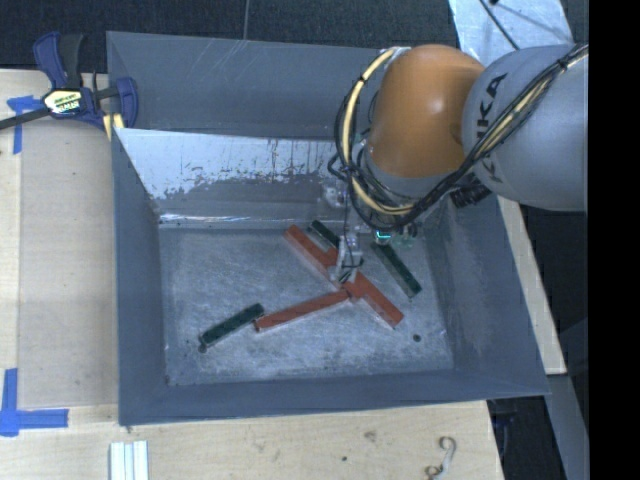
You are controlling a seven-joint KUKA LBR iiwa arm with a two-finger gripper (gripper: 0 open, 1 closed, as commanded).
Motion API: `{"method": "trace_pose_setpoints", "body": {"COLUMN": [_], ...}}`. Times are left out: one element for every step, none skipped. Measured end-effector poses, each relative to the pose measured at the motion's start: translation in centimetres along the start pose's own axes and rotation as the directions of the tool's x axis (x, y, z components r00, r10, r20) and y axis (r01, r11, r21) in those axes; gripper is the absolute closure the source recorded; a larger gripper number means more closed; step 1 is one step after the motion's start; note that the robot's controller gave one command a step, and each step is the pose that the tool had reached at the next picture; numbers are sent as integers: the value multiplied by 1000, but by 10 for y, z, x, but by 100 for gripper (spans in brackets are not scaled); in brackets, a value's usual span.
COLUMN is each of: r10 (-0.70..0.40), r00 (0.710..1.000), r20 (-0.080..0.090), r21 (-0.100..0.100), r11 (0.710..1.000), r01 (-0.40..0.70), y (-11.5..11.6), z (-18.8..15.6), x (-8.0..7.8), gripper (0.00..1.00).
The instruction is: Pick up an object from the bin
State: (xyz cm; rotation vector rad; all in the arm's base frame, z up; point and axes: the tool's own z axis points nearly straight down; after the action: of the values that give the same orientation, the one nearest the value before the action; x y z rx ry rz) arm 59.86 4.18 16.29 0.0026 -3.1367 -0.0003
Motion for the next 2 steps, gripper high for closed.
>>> {"method": "trace_pose_setpoints", "body": {"r10": [-215, -278], "r00": [977, 961], "r20": [1, 11], "r21": [0, 2], "r11": [977, 961], "r01": [215, 278], "y": [37, 52], "z": [96, 62], "x": [63, 72], "gripper": [0, 0]}}
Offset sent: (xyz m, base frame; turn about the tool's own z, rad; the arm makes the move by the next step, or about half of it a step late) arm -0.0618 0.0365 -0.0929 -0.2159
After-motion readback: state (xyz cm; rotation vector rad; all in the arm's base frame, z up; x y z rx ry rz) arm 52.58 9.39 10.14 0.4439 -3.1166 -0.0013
